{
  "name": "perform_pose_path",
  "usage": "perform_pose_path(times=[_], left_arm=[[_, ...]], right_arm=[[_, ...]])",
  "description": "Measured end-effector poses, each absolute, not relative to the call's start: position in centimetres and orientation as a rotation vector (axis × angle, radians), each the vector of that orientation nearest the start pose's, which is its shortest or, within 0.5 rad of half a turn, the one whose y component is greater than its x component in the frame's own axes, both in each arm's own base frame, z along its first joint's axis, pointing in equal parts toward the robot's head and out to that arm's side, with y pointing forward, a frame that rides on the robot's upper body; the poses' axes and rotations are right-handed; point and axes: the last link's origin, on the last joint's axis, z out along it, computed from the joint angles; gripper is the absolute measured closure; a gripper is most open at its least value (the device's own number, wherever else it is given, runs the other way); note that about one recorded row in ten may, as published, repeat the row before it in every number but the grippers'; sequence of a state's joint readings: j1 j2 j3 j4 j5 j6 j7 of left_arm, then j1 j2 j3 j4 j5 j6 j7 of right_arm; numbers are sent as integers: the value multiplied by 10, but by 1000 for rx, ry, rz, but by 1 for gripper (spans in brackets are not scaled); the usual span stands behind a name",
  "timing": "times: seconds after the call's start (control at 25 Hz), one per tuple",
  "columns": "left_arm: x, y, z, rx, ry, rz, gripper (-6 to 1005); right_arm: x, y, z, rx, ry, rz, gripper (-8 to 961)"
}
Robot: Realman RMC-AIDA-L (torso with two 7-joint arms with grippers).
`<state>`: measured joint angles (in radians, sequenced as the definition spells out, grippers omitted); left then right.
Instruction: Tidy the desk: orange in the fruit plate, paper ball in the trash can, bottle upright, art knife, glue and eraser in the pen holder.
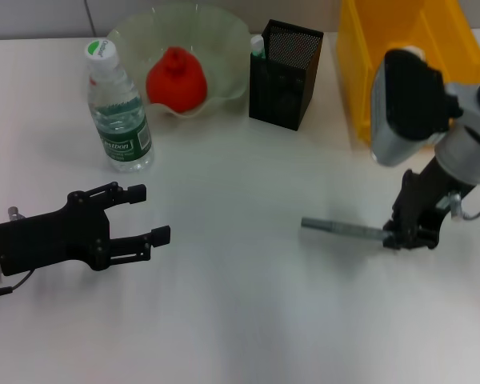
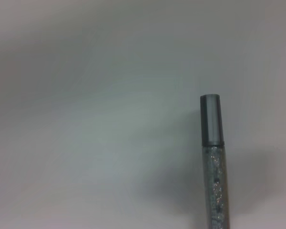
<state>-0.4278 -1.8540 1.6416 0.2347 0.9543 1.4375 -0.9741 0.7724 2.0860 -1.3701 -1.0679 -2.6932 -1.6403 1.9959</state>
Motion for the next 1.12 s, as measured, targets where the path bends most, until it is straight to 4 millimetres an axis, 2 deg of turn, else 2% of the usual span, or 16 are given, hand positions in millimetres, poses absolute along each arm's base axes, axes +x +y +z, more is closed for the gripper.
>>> perform_pose_path(times=[0.2,0.52,0.72,0.88,1.12], left_arm=[[-318,282,-8,-2677,-592,-774,139],[-317,283,-10,-2676,-588,-770,140],[-317,283,-11,-2674,-587,-769,140],[-318,283,-11,-2671,-588,-764,140],[-319,284,-12,-2663,-593,-750,140]], right_arm=[[176,366,-9,-2919,196,-835,806],[145,379,7,-2833,-82,-816,808],[139,392,16,-2720,-248,-812,809],[137,400,23,-2639,-319,-809,810],[127,408,44,-2543,-396,-723,812]])
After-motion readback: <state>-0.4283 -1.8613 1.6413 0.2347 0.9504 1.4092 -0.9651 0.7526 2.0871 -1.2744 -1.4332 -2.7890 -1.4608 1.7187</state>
